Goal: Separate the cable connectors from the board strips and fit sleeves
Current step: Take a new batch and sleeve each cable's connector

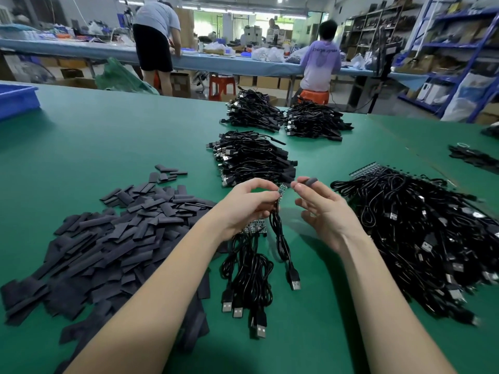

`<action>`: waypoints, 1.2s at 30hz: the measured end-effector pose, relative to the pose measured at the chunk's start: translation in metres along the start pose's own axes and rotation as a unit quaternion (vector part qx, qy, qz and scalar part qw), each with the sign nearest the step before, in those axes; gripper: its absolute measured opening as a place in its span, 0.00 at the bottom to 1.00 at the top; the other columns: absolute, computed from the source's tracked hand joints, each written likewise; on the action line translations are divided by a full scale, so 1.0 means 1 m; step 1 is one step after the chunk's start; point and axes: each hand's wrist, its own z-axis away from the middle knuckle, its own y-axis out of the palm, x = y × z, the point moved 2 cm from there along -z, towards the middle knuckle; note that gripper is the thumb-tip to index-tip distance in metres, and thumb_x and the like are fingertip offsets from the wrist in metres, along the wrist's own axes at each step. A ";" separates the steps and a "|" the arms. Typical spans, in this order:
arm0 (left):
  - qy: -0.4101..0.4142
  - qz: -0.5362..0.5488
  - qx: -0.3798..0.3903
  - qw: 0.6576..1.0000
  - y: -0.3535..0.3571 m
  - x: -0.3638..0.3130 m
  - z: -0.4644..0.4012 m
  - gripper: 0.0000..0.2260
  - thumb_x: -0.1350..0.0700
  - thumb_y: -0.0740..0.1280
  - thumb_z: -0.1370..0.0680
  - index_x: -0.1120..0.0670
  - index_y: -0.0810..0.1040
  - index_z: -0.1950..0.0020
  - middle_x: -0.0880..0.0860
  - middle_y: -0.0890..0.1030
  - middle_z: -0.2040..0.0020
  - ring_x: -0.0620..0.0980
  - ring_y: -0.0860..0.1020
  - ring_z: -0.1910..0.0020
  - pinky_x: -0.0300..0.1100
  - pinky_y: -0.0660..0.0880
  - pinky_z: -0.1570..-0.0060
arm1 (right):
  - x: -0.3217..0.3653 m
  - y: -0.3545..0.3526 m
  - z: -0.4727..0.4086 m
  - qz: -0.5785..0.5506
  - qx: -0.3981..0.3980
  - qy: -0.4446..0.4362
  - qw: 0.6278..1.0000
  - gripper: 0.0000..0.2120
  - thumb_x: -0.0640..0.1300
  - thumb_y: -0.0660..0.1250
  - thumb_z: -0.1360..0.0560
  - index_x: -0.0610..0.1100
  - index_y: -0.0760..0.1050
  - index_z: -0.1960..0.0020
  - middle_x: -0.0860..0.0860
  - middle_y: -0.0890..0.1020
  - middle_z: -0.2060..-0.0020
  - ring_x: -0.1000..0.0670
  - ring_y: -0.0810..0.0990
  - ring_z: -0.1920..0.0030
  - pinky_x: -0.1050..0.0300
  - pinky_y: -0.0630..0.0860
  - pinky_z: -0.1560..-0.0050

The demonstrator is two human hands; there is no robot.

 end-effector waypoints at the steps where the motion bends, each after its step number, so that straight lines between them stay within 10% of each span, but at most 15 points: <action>1: -0.004 0.001 0.011 1.000 0.000 0.000 0.000 0.03 0.61 0.70 0.21 0.54 0.80 0.49 0.53 0.82 0.58 0.49 0.80 0.58 0.35 0.76 0.62 | 0.000 0.001 0.001 -0.010 -0.003 -0.005 1.000 0.16 0.52 0.81 0.39 0.53 0.87 0.51 0.55 0.84 0.52 0.58 0.80 0.61 0.66 0.72 0.63; 23: -0.034 0.063 0.141 0.987 0.001 -0.016 0.021 0.10 0.60 0.71 0.28 0.55 0.74 0.49 0.51 0.80 0.60 0.45 0.80 0.63 0.32 0.73 0.67 | 0.000 0.002 0.005 -0.018 0.095 -0.048 0.994 0.09 0.45 0.79 0.32 0.54 0.86 0.53 0.58 0.85 0.54 0.58 0.72 0.69 0.67 0.72 0.64; 28: -0.027 0.045 0.169 0.984 -0.001 -0.016 0.022 0.11 0.59 0.71 0.26 0.55 0.74 0.47 0.51 0.79 0.60 0.45 0.79 0.61 0.32 0.73 0.66 | -0.001 0.002 0.007 0.001 0.145 -0.041 0.989 0.20 0.55 0.86 0.44 0.54 0.86 0.54 0.56 0.86 0.52 0.58 0.73 0.68 0.67 0.70 0.64; 36: 0.090 -0.194 0.082 0.973 0.002 -0.021 0.017 0.15 0.50 0.78 0.28 0.51 0.76 0.49 0.50 0.83 0.53 0.46 0.82 0.55 0.41 0.78 0.48 | -0.002 -0.006 0.002 0.009 0.037 -0.029 0.999 0.14 0.53 0.83 0.40 0.53 0.86 0.56 0.54 0.82 0.55 0.59 0.69 0.71 0.69 0.65 0.71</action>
